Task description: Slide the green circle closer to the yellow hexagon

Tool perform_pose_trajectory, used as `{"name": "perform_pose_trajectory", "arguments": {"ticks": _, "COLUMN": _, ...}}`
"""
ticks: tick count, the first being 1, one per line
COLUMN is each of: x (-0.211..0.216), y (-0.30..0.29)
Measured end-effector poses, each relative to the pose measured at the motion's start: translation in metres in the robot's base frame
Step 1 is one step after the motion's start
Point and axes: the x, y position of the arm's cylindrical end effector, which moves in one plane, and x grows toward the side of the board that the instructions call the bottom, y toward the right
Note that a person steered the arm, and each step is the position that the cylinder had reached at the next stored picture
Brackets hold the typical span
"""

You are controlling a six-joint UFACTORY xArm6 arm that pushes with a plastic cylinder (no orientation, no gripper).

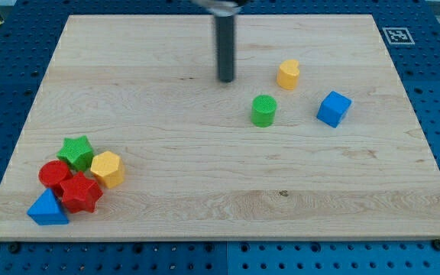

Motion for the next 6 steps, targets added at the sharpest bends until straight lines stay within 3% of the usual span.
{"name": "perform_pose_trajectory", "arguments": {"ticks": 1, "x": 0.012, "y": 0.054}}
{"name": "perform_pose_trajectory", "arguments": {"ticks": 4, "x": 0.096, "y": 0.027}}
{"name": "perform_pose_trajectory", "arguments": {"ticks": 6, "x": 0.087, "y": 0.021}}
